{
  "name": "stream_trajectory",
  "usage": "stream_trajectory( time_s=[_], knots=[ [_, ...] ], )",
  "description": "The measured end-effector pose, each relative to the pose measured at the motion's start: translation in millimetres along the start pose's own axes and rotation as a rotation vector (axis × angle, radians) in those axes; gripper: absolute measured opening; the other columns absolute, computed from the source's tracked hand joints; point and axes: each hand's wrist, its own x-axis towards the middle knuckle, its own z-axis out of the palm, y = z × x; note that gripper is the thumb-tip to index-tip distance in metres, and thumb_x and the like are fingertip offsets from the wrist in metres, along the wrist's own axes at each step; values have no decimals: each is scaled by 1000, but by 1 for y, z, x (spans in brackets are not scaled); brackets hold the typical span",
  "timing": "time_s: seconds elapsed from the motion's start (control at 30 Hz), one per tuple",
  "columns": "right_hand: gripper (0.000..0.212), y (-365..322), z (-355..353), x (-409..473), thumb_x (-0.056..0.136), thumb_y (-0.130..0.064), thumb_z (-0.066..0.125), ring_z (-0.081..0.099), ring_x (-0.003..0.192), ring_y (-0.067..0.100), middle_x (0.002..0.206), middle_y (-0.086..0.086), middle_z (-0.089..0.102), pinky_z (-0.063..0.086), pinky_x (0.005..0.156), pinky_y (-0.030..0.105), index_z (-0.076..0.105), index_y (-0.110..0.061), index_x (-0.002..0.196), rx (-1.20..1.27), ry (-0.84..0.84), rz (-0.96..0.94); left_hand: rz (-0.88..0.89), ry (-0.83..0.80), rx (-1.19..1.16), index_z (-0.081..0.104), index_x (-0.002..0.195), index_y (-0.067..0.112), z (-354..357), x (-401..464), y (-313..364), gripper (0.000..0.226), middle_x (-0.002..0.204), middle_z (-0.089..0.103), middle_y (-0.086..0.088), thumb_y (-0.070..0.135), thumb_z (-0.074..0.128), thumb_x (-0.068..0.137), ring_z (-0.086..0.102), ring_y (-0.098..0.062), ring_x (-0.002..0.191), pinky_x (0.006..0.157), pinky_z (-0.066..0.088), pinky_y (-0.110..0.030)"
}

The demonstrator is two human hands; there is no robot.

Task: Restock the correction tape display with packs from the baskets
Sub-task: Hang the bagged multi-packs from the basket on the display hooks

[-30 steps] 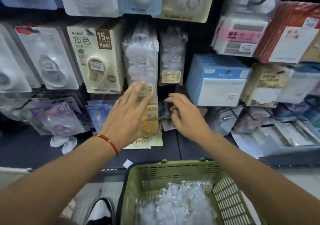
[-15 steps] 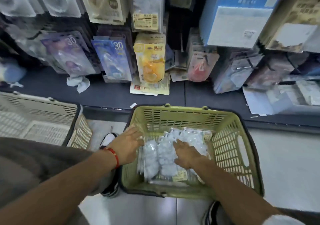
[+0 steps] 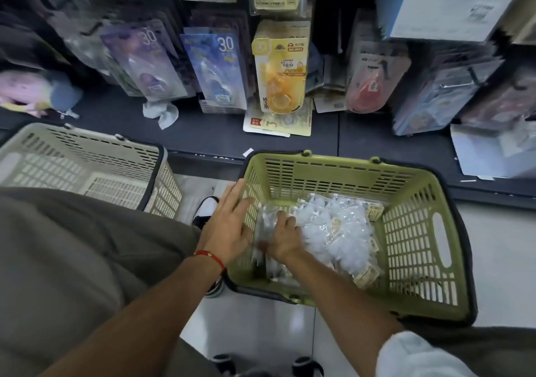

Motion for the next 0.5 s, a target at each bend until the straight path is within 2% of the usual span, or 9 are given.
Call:
stream_trajectory(
  time_s=[0.07,0.13,0.2,0.27,0.3,0.33,0.43,0.47,0.5],
  knots=[
    [93,6,-2,2,87,-32,82,40,139,38,154,13,34,44,113,50,21,-25,157,53,32,-23,-7,-8,-2,56,144,14,4,-5,-2,61,177,9,1,-4,66,87,1,-22,164,118,31,-30],
    [85,16,-17,5,90,-22,80,51,131,38,148,16,46,50,104,44,26,-21,156,178,27,-34,-15,-6,-14,56,144,13,7,-6,-2,60,177,9,1,-4,66,88,0,-22,164,121,30,-31],
    [88,29,-41,5,92,-19,79,55,131,36,150,18,50,51,98,35,24,-16,161,328,10,12,-23,17,-21,58,142,12,6,-5,1,56,176,14,-2,-3,65,89,2,-24,164,126,26,-36],
    [95,40,-68,-2,93,-18,77,52,137,32,160,14,43,47,106,36,17,-16,167,519,-13,54,-25,46,-12,60,141,12,5,-2,7,53,174,21,-5,-1,64,90,5,-25,164,129,25,-39],
    [93,46,-80,-7,94,-15,75,54,133,29,158,11,44,48,105,38,18,-17,167,613,-22,56,-18,56,-25,60,141,11,5,0,10,52,172,25,-7,-1,64,91,8,-25,163,128,25,-38],
    [86,50,-92,-13,95,-12,73,58,123,24,150,6,51,50,97,36,24,-17,165,702,-39,50,-16,61,-66,59,142,9,4,3,15,51,171,29,-8,0,64,92,12,-26,163,126,24,-34],
    [50,55,-121,-29,96,-1,69,76,92,10,110,-6,79,55,68,25,54,-17,140,923,-132,-40,-147,22,-367,51,151,8,4,14,36,58,162,42,-7,12,70,96,36,-26,153,125,29,-32],
    [43,54,-128,-34,95,-1,72,77,93,10,107,-6,81,58,68,24,58,-18,132,977,-162,-76,-247,-37,-520,46,154,11,4,18,44,65,157,47,-5,21,74,96,44,-24,147,122,36,-35],
    [43,52,-133,-38,93,-3,76,77,100,12,112,-4,80,61,74,28,58,-18,130,1010,-182,-110,-348,-107,-691,43,156,15,5,20,51,71,151,52,-1,29,77,95,52,-21,138,116,43,-37]
  ],
)
